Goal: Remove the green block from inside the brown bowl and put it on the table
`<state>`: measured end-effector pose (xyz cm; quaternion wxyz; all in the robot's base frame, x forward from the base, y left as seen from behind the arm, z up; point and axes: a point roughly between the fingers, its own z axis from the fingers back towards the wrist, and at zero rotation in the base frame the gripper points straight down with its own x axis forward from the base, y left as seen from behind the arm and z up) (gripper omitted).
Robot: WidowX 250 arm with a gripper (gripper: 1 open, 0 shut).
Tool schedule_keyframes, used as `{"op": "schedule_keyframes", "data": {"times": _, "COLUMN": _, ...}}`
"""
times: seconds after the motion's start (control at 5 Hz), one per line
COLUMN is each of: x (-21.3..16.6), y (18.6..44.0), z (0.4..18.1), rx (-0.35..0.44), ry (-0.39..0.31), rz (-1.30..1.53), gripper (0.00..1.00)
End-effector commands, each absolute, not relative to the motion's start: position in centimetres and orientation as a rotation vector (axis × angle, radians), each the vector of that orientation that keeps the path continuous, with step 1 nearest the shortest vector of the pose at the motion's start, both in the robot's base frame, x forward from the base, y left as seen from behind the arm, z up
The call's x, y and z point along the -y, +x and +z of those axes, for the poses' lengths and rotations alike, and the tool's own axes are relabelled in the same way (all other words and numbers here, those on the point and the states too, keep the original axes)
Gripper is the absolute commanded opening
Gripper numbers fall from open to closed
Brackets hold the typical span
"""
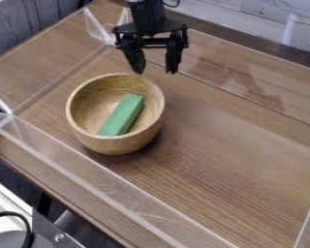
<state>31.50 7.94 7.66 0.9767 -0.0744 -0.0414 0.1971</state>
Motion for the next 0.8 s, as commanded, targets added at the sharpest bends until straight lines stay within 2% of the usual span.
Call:
{"op": "schedule_keyframes", "data": {"times": 0.0, "x": -8.7, "y": 31.6, "z": 8.4, "rx": 0.119, "ry": -0.137, "rz": 0.446, "gripper": 1.0}}
{"op": "schedule_keyframes", "data": {"times": 0.2, "x": -8.9, "y": 31.3, "z": 7.7, "rx": 0.107, "ry": -0.13, "rz": 0.478, "gripper": 1.0}}
{"op": "schedule_keyframes", "data": {"times": 0.6, "x": -10.0, "y": 30.7, "z": 7.8, "rx": 0.097, "ry": -0.061, "rz": 0.491, "gripper": 1.0}}
